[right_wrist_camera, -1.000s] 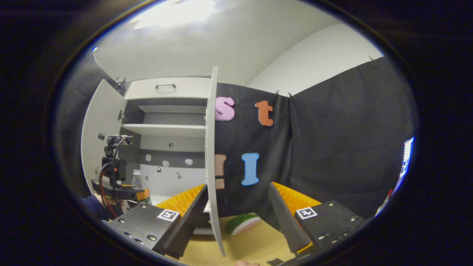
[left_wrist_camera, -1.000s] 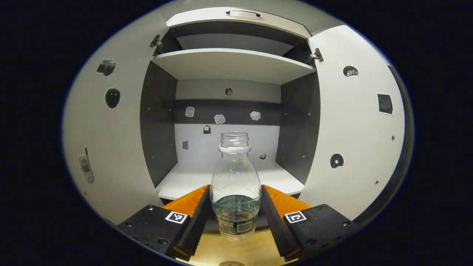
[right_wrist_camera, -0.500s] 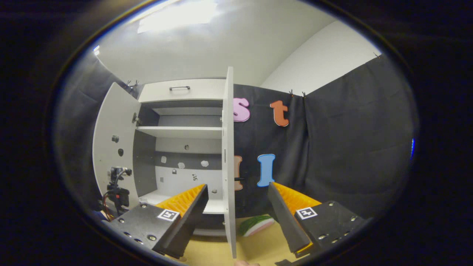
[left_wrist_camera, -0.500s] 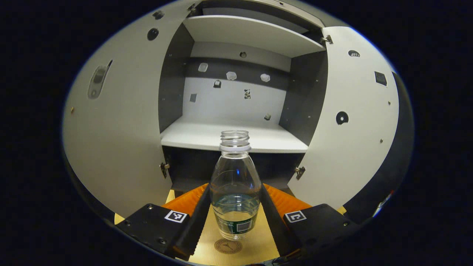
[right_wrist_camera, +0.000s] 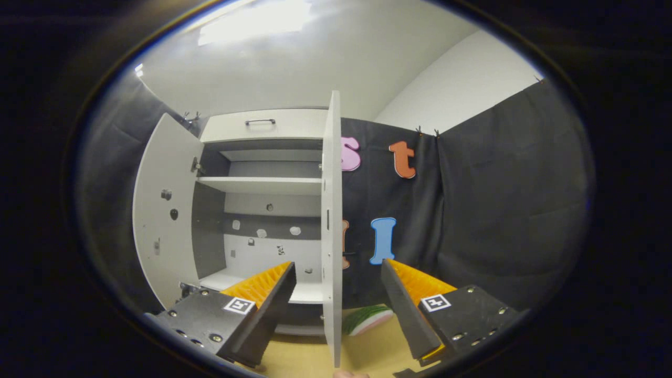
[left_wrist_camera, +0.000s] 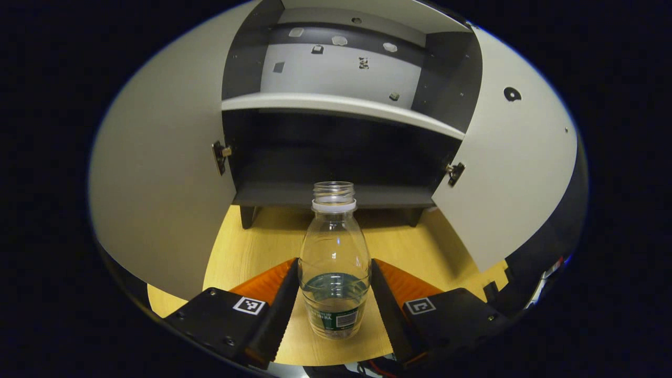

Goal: Grasp the bottle in the cabinet with the left hand and place it on the coaster, then close the right door with the right hand and the left door with the left hand.

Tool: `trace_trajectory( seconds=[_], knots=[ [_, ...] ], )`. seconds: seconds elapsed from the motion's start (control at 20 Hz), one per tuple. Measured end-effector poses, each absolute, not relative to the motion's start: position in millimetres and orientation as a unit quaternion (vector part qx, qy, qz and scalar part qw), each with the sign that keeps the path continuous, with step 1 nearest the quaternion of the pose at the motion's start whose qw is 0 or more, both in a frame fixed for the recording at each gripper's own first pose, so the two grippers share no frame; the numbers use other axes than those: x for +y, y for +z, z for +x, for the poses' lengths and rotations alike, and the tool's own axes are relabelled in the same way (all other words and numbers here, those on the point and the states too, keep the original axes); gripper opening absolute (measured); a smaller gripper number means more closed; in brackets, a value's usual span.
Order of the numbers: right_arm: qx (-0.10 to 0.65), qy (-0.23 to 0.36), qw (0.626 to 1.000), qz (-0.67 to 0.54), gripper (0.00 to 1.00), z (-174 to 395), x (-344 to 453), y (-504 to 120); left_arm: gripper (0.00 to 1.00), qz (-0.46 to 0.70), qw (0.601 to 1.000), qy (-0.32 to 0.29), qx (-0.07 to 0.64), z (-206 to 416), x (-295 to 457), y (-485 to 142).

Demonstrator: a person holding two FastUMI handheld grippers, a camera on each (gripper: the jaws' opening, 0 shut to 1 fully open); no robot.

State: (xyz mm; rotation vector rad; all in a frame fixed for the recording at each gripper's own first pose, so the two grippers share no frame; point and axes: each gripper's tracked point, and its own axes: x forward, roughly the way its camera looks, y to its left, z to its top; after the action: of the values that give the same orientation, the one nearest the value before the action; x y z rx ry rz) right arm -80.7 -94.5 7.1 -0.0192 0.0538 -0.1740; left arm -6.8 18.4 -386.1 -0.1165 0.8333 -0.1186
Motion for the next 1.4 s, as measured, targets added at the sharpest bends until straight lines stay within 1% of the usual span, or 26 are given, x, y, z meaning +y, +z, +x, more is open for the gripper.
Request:
trace_trajectory(
  seconds=[0.1, 0.35, 0.6, 0.8, 1.05, 1.1, 1.2, 1.25, 1.3, 1.4],
  knots=[
    [0.029, -0.096, 0.995, -0.015, 0.97, -81.4, -100.3, 4.4, 0.82, -0.064, 0.901, -0.054, 0.425, -9.0, 16.5, -407.0],
    [0.035, -0.120, 0.992, -0.024, 0.97, -81.5, -115.3, -0.9, 0.82, -0.073, 0.899, -0.056, 0.429, -5.9, 9.4, -426.2],
    [0.036, -0.139, 0.989, -0.029, 0.97, -82.7, -126.5, -3.3, 0.82, -0.067, 0.906, -0.048, 0.416, 13.6, 8.9, -439.4],
    [0.042, -0.147, 0.988, -0.034, 0.97, -85.4, -131.9, -6.4, 0.83, -0.056, 0.912, -0.054, 0.403, 16.6, 7.4, -444.6],
    [0.046, -0.140, 0.989, -0.031, 0.97, -81.0, -127.9, -8.9, 0.82, -0.050, 0.909, -0.053, 0.410, 8.1, 6.2, -448.2],
    [0.046, -0.138, 0.989, -0.030, 0.97, -80.8, -125.9, -10.2, 0.84, -0.053, 0.908, -0.053, 0.413, 2.5, 5.5, -450.1],
    [0.047, -0.132, 0.990, -0.031, 0.97, -80.0, -121.8, -12.1, 0.82, -0.059, 0.907, -0.056, 0.414, -8.7, 5.3, -453.5],
    [0.048, -0.129, 0.990, -0.031, 0.99, -80.1, -119.6, -13.6, 0.82, -0.062, 0.905, -0.058, 0.418, -14.5, 5.6, -454.7],
    [0.050, -0.126, 0.990, -0.031, 0.97, -79.6, -117.3, -15.2, 0.82, -0.068, 0.907, -0.059, 0.412, -17.3, 5.5, -452.1],
    [0.053, -0.121, 0.991, -0.030, 0.97, -80.2, -115.9, -17.7, 0.82, -0.088, 0.923, -0.066, 0.369, -8.2, 3.1, -435.5]
  ],
)
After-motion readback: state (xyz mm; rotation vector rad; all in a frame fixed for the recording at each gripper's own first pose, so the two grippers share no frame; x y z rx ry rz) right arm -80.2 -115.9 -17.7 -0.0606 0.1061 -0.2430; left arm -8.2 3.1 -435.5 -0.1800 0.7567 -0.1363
